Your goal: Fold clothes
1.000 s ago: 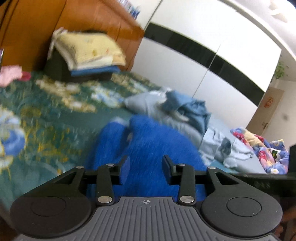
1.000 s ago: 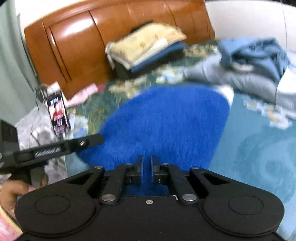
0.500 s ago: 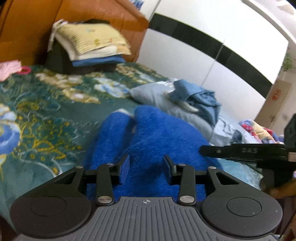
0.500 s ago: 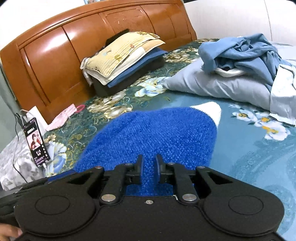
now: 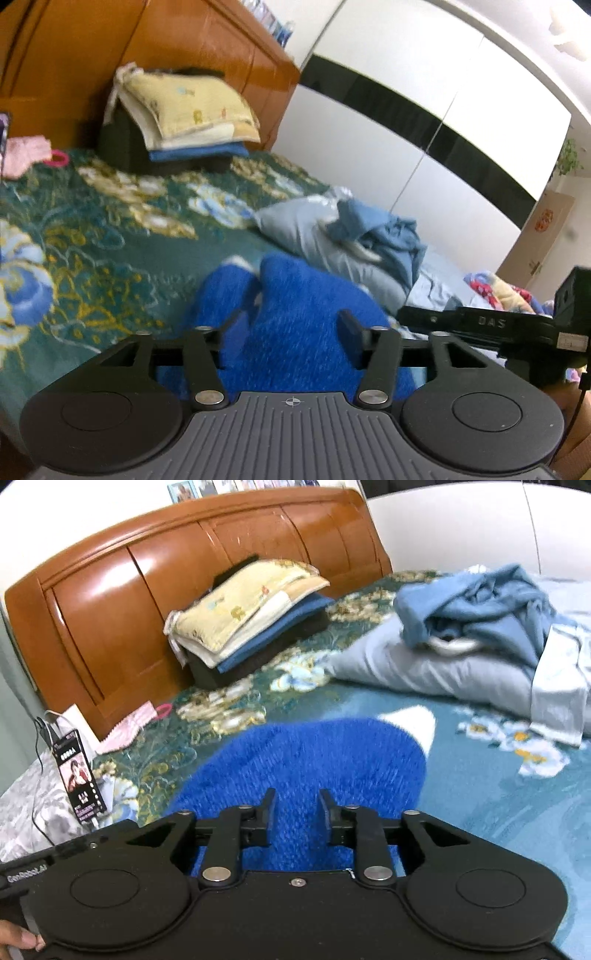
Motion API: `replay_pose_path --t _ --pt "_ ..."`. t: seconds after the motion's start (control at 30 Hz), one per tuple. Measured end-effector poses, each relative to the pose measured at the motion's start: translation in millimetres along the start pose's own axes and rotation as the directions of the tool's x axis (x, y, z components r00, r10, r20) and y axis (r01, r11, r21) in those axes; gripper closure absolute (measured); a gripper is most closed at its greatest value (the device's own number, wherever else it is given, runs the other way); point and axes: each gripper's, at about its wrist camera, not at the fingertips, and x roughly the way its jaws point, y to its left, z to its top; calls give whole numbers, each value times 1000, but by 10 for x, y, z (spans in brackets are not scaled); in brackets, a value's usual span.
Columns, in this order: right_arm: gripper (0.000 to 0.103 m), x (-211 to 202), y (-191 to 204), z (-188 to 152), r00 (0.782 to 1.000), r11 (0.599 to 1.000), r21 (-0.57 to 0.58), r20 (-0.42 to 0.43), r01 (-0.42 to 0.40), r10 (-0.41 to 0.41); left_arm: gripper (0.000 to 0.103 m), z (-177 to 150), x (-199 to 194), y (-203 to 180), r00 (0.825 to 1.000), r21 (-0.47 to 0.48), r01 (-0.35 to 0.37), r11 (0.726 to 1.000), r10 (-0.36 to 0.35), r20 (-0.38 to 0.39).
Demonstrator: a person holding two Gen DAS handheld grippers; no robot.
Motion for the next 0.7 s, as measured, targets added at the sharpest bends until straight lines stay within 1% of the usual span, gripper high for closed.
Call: replay_pose_path --t 0.03,0.07,0.1,0.13,0.2,0.3,0.33,0.37,0.43,0.5,0.6,0.7 --pt "62 -61 1 17 1000 1000 2 18 -5 5 33 9 -42 -10 1000 2 -7 1000 7 12" --pt "57 -121 0 31 999 1000 3 35 -11 11 27 13 -82 -17 1000 1 -14 1000 14 24" --pt "47 -175 -3 44 999 1000 3 50 -18 18 21 10 -118 -17 999 -5 -24 1000 24 34" --pt "35 -231 -6 51 998 1000 2 67 -21 21 19 2 -151 -11 999 -14 -33 999 33 42" --pt "23 -322 -26 55 996 1000 -1 89 -27 26 17 -36 -210 28 998 -51 -48 998 50 48" --pt "19 -370 -83 40 996 1000 4 83 -28 27 16 -138 -269 141 996 -114 -68 991 73 41" --pt "15 -378 -106 30 997 1000 6 78 -27 26 13 -175 -283 186 996 -134 -76 988 82 34" --pt "13 -386 -133 14 997 1000 10 76 -27 26 0 -216 -293 232 996 -157 -85 984 90 27" --pt "4 -385 -219 -30 997 998 39 73 -41 38 1 -309 -295 329 994 -204 -103 973 108 13" --pt "1 -363 -319 -67 996 994 86 65 -63 57 1 -384 -277 432 993 -257 -111 960 114 -4" --pt "1 -290 -496 -100 996 980 185 51 -75 67 1 -482 -232 593 994 -353 -110 929 107 -30" --pt "1 -194 -637 -123 997 964 256 48 -75 65 1 -555 -159 695 993 -414 -116 903 100 -60"
